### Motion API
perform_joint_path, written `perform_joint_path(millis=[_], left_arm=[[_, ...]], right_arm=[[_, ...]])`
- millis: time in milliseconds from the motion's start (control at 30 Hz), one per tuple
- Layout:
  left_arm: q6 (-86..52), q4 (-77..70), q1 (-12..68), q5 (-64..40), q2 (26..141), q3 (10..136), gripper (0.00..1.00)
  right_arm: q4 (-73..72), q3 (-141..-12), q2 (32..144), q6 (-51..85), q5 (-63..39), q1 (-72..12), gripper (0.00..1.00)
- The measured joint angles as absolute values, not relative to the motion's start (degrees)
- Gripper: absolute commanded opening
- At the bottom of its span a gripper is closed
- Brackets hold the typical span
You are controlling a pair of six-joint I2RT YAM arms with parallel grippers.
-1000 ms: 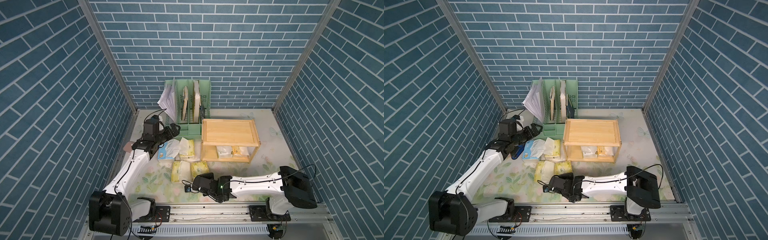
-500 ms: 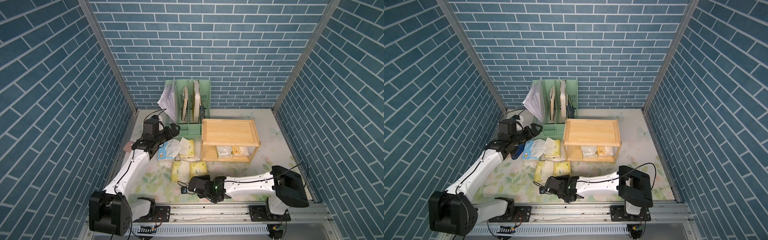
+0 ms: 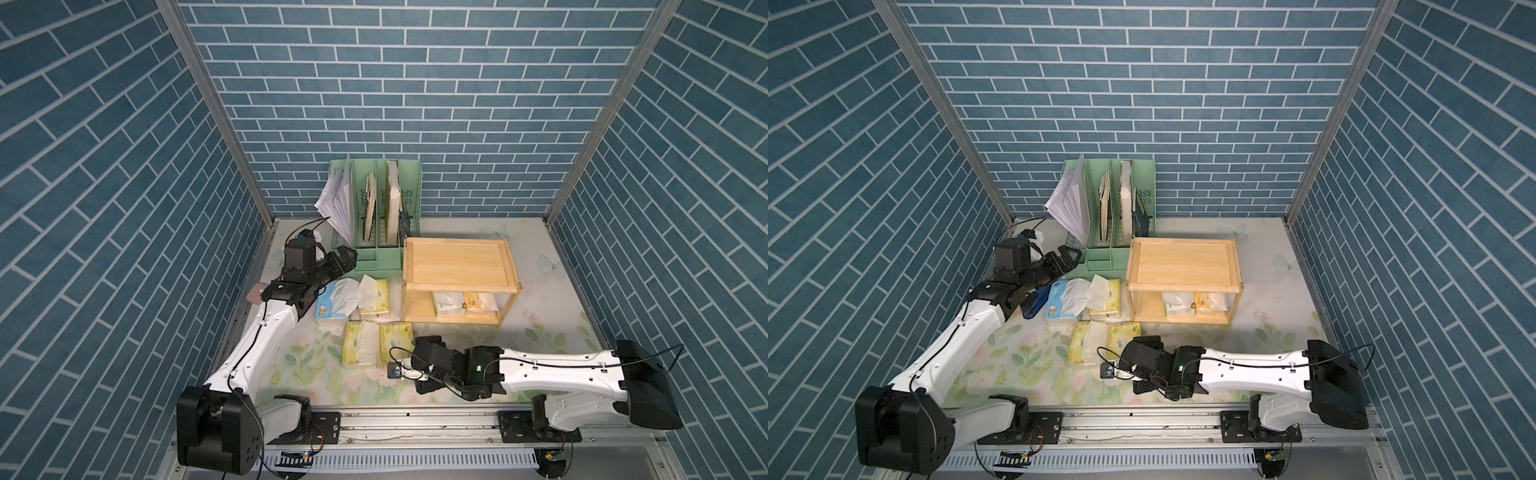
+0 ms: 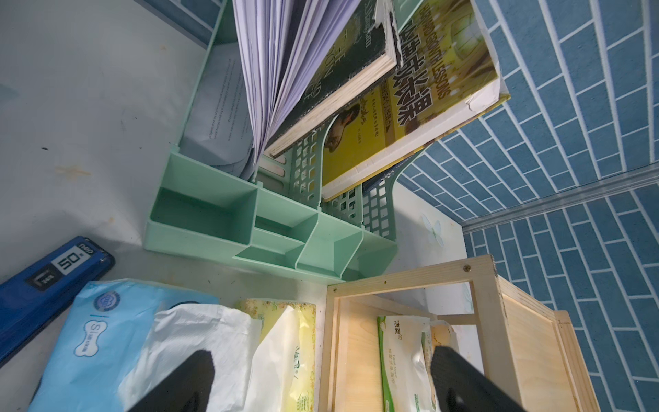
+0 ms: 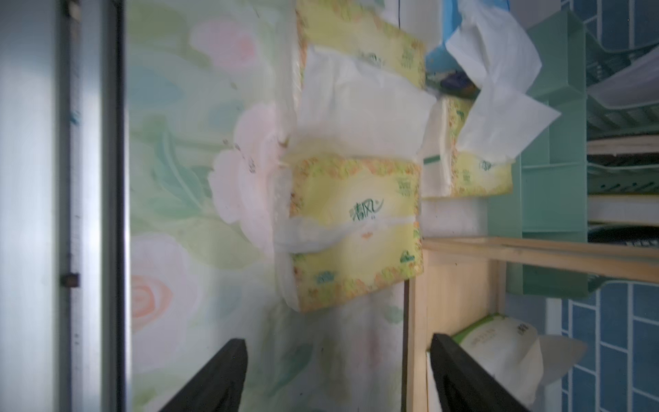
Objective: Remove the tissue boxes from the shelf
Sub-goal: Place the box of tissues at the center of the board.
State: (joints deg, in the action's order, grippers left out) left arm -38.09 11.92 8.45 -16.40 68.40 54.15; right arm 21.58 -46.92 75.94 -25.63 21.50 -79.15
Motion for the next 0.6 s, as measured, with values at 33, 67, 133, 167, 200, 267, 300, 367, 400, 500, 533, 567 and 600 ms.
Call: perform_joint_path(millis=[33,67,133,167,200,267,300,367,400,500,533,567,600], left_arm=[[-37.9,11.9,8.4,-15.6,67.8,54.0,1.0],[-37.8,12.0,8.4,-14.7,67.1,53.9,1.0],[-37.5,12.1,8.3,-13.4,65.9,53.7,1.0],[-37.5,12.1,8.3,-12.8,65.4,53.6,1.0],[-37.3,12.1,8.3,-12.4,65.0,53.5,1.0],[-37.0,11.9,8.2,-11.6,64.5,53.3,1.0],[-36.9,11.8,8.2,-11.6,64.5,53.3,1.0],[-36.7,11.6,8.1,-11.8,64.5,52.9,1.0],[-36.6,11.7,8.1,-12.0,64.5,52.7,1.0],[-36.4,11.6,8.1,-13.0,64.7,52.2,1.0],[-36.4,11.5,8.1,-13.3,64.8,52.0,1.0],[-36.3,11.5,8.1,-13.5,64.9,52.0,1.0],[-36.3,11.4,8.1,-13.7,65.0,51.9,1.0]], right_arm=[[22.1,-45.6,75.7,-26.4,23.0,-78.1,0.82],[22.2,-44.3,75.5,-27.4,24.4,-76.9,0.8],[22.2,-42.2,74.9,-28.9,26.9,-74.3,0.77],[21.8,-40.8,74.2,-30.1,28.4,-72.7,0.76],[21.1,-39.7,73.5,-31.1,29.6,-71.5,0.75],[18.9,-37.1,71.6,-33.6,31.9,-68.9,0.73],[17.8,-36.2,70.9,-34.9,32.7,-67.7,0.73],[14.7,-34.6,70.0,-37.2,34.0,-65.5,0.72],[13.3,-34.1,69.8,-38.3,34.5,-64.6,0.72],[8.4,-32.6,69.9,-42.0,35.4,-62.0,0.71],[6.9,-32.2,70.0,-42.9,35.4,-61.2,0.71],[5.6,-31.9,70.2,-43.9,35.4,-60.6,0.71],[4.1,-31.7,70.5,-44.8,35.3,-59.9,0.7]])
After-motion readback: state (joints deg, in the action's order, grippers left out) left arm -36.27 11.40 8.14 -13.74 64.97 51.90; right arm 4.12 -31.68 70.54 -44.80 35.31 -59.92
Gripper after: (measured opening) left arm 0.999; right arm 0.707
